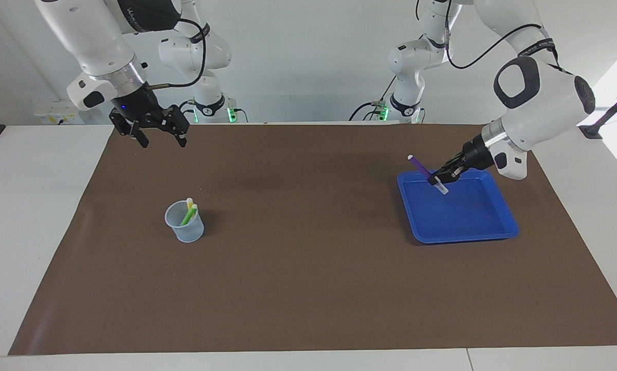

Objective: Transfer and insert pens with both arms
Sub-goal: 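Lift the purple pen to the right gripper and hand it over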

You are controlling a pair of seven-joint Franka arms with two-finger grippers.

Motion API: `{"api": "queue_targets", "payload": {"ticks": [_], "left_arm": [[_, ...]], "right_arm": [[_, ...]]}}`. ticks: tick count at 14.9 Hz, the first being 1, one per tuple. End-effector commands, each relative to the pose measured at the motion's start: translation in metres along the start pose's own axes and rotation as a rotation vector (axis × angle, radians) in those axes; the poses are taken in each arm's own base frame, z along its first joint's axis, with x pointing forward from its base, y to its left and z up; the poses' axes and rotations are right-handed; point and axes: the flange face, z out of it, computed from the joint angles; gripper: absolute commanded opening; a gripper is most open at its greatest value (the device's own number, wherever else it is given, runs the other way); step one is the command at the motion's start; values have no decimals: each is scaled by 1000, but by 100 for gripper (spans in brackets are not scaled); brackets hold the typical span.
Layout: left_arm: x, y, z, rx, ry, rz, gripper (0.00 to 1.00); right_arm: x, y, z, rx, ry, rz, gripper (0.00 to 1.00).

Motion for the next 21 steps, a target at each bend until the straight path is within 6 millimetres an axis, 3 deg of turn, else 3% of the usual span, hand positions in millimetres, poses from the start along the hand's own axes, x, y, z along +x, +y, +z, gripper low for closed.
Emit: {"api": "queue_targets", "payload": {"ticks": [1,3,6,7,11,12,14,18,21], "left_arm": [[-36,3,8,-21,-113,-165,0],[-62,6,22,-28,-198,-237,0],[-88,-9,46,-50,-366,-318,0],[-94,-13,51,-53,-390,-345,0],[-152,-1,105,-107,-336,-493,0],[-158,1,113,-136,-320,-526,0],[-169,2,123,-169,-331,-553,0],[-168,3,122,-202,-379,-604,0],[-164,4,121,-231,-375,-624,0]], "right_arm": [[-2,-20,0,130,34,44,100],[-6,-49,14,225,60,83,100],[-14,-114,26,335,117,224,100],[-15,-126,27,365,129,259,100],[-16,-164,46,423,132,293,100],[-17,-176,54,435,138,298,100],[-20,-185,60,437,135,295,100],[-36,-188,80,338,92,157,100],[-41,-186,80,266,62,65,100]]}}
